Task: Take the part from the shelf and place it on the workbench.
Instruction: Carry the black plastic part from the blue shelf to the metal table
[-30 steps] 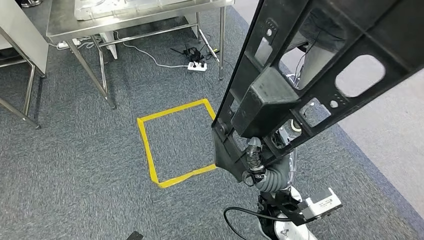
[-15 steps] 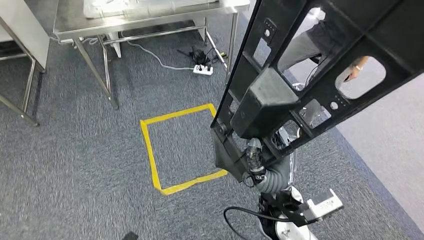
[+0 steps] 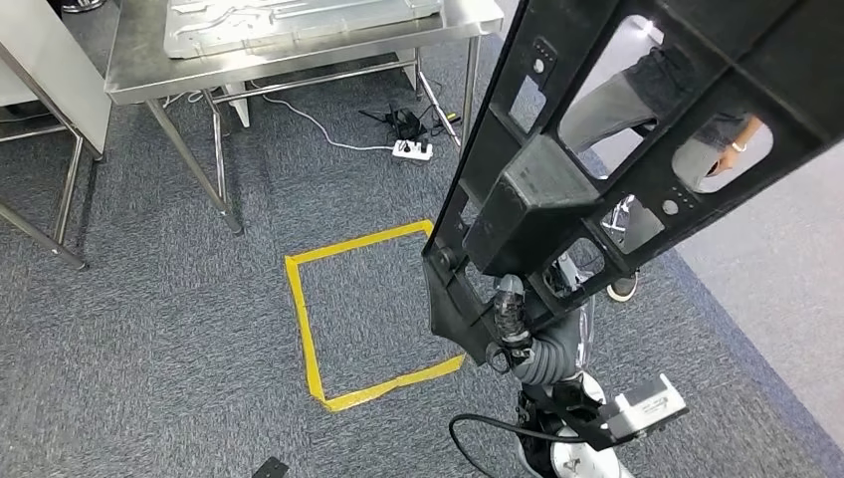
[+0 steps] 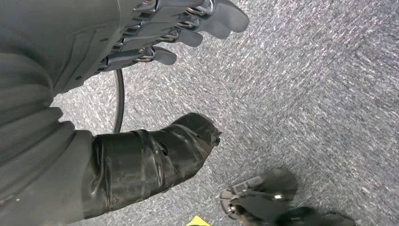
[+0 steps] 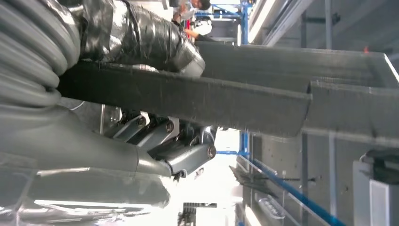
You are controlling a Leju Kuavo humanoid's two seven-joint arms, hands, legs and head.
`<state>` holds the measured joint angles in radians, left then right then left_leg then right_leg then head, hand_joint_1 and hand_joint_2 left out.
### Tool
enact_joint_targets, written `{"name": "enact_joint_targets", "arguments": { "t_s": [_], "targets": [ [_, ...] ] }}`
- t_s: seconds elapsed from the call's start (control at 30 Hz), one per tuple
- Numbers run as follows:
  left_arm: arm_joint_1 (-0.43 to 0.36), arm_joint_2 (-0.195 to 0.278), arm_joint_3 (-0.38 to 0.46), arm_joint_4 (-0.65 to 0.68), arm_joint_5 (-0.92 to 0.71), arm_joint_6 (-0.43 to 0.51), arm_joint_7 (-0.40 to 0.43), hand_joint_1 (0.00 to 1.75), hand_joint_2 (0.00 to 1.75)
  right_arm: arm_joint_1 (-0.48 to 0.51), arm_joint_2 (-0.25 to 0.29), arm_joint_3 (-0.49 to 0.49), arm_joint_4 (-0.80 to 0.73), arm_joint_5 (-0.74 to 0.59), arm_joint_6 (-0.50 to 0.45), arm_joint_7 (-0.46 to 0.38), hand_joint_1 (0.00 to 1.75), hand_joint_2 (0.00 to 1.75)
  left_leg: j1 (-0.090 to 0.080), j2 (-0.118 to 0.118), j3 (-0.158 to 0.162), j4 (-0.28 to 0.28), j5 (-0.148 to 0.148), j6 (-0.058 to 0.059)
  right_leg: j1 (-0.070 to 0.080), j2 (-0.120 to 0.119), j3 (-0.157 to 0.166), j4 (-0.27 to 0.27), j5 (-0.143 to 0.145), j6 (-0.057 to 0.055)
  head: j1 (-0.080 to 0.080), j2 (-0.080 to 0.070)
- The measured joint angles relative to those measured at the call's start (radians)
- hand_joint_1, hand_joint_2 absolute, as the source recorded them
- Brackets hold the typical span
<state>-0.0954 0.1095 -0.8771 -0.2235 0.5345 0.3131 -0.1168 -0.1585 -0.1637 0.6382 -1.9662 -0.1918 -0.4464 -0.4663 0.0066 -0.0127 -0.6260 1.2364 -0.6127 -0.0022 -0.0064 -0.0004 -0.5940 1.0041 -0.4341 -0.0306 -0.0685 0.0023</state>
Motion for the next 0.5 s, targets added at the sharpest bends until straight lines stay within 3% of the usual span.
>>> {"name": "enact_joint_targets", "arguments": {
  "t_s": [0.03,0.07,0.1,0.17,0.23,0.33,0.4,0.5],
  "targets": [
    [0.002,0.000,0.000,0.000,0.000,0.000,0.000,0.00,1.75,0.001,0.000,0.000,0.000,-0.001,0.000,0.001,1.75,1.75,0.003,0.001,-0.031,0.026,-0.023,-0.005,-0.001,0.001,0.010,0.000,-0.009,0.001,0.000,0.000],
    [0.004,0.000,0.000,0.000,0.000,0.000,0.001,0.00,1.75,0.002,0.000,0.000,0.001,-0.001,0.000,0.002,1.75,1.75,0.006,0.003,-0.048,0.022,-0.029,-0.008,-0.002,0.002,0.022,0.000,-0.019,0.003,0.000,0.000],
    [0.006,0.001,0.000,0.000,0.000,0.000,0.001,0.00,1.75,0.002,0.000,0.000,0.001,-0.002,0.000,0.003,1.75,1.75,0.007,0.005,-0.051,-0.011,-0.009,-0.010,-0.003,0.003,0.037,0.000,-0.030,0.006,0.000,0.000],
    [0.008,0.002,0.000,0.000,0.000,0.000,0.001,0.00,1.75,0.002,0.000,0.000,0.002,-0.002,0.000,0.004,1.75,1.75,0.008,0.008,-0.035,-0.127,0.100,-0.008,-0.005,0.003,0.066,0.002,-0.053,0.015,0.000,0.000],
    [0.008,0.002,-0.001,0.000,-0.001,0.000,0.001,0.00,1.75,0.002,0.000,0.000,0.003,-0.002,0.000,0.004,1.75,1.75,0.003,0.011,-0.021,-0.200,0.165,0.004,-0.005,0.004,0.082,0.004,-0.075,0.029,0.002,0.000],
    [0.009,0.003,-0.001,0.000,-0.001,0.001,0.001,0.00,1.75,0.002,0.000,0.000,0.006,-0.002,0.000,0.005,1.75,1.75,0.000,0.008,-0.001,-0.215,0.166,0.029,-0.005,0.004,0.096,0.018,-0.087,0.050,0.006,0.000],
    [0.007,0.003,-0.001,0.000,-0.001,0.001,0.001,0.00,1.75,0.000,0.000,0.000,0.006,-0.002,0.000,0.005,1.75,1.75,0.002,0.007,0.023,-0.223,0.162,0.042,-0.007,0.004,0.078,0.068,-0.100,0.057,0.009,0.000],
    [0.003,0.003,-0.001,0.000,-0.001,0.001,0.001,0.00,1.75,0.001,-0.001,0.000,0.006,-0.002,0.000,0.005,1.75,1.75,0.002,0.006,0.043,-0.225,0.144,0.053,-0.008,0.004,-0.031,0.234,-0.161,0.065,0.014,0.000]
  ]
}}
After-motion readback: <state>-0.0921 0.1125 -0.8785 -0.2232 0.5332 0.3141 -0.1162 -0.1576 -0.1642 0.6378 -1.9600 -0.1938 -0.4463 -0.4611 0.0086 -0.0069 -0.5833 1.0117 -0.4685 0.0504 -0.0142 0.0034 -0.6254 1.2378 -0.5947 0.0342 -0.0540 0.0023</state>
